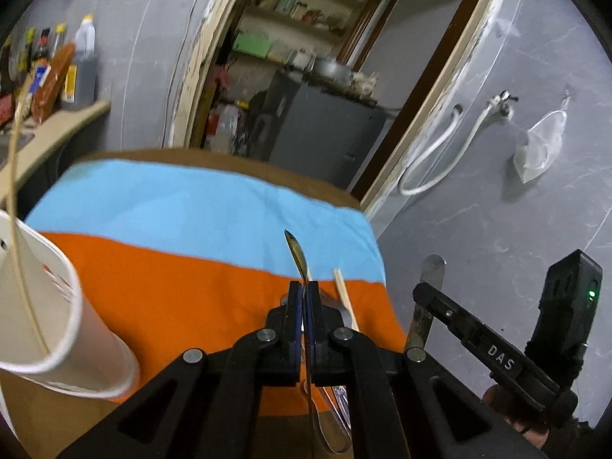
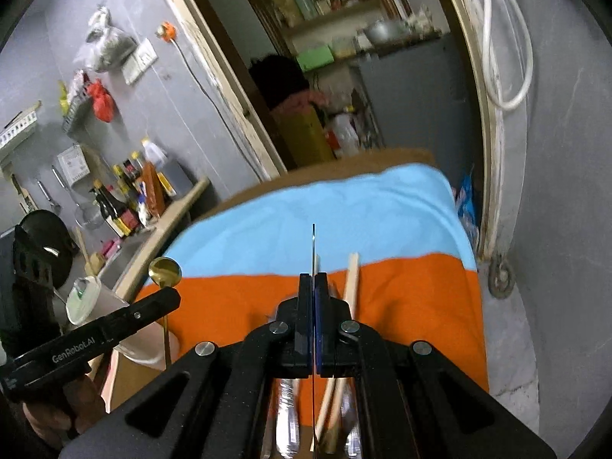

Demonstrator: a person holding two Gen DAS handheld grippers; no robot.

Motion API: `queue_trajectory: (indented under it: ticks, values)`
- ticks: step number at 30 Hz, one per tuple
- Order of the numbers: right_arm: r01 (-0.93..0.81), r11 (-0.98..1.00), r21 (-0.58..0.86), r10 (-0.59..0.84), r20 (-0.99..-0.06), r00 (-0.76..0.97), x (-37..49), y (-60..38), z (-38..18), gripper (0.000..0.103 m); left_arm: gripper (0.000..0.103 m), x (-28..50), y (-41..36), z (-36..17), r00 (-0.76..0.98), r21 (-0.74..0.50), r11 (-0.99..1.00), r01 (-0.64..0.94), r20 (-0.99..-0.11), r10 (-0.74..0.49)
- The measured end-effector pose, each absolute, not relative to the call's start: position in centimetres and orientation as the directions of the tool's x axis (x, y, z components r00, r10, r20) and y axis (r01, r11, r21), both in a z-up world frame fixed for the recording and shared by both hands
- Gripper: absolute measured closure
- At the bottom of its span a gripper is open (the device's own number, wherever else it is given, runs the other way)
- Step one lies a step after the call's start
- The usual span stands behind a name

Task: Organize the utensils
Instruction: 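Carry the gold spoon with the left tool while the right tool carries the chopstick to the caddy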

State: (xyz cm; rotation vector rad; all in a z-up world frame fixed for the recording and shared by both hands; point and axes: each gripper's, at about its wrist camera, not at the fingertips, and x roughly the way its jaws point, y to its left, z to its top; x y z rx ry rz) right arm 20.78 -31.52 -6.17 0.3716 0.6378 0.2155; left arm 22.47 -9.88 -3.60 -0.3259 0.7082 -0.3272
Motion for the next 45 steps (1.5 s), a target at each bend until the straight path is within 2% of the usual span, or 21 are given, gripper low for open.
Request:
queue_trajectory:
  ticks: [5, 19, 30, 35, 45]
  values:
    - [-0.110, 0.920, 0.376, 0.291, -0.469, 0.834, 19.0, -29.6, -2.8, 0.102, 0.100, 22.0, -8.4, -1.5, 0.754, -0.396, 0.898, 0.195, -0.524, -0.395]
    - [-0.292, 0.880, 0.374, 0.397, -0.241, 0.886, 18.6, -21.2, 5.1, 0.102, 0.100, 20.1, -1.8, 4.6, 0.854, -0.327, 0.929, 0.173, -0.420, -0.307]
    - [-0.437, 0.800, 0.412, 0.509, -0.078, 0.857, 19.3, -15.1, 8.0, 0.102, 0.100, 19.3, 7.2, 7.0, 0.939, -0.362, 0.932, 0.016, -0.315, -0.139]
    - [-0.480, 0.779, 0.403, 0.550, -0.072, 0.832, 20.0, -12.2, 7.2, 0.102, 0.100, 19.4, 10.1, 6.1, 0.952, -0.352, 0.934, -0.065, -0.302, -0.048]
    - [-0.468, 0.797, 0.382, 0.555, -0.156, 0.817, 21.8, -10.1, 3.6, 0.102, 0.100, 20.4, 12.1, 3.4, 0.946, -0.306, 0.942, -0.135, -0.322, 0.031]
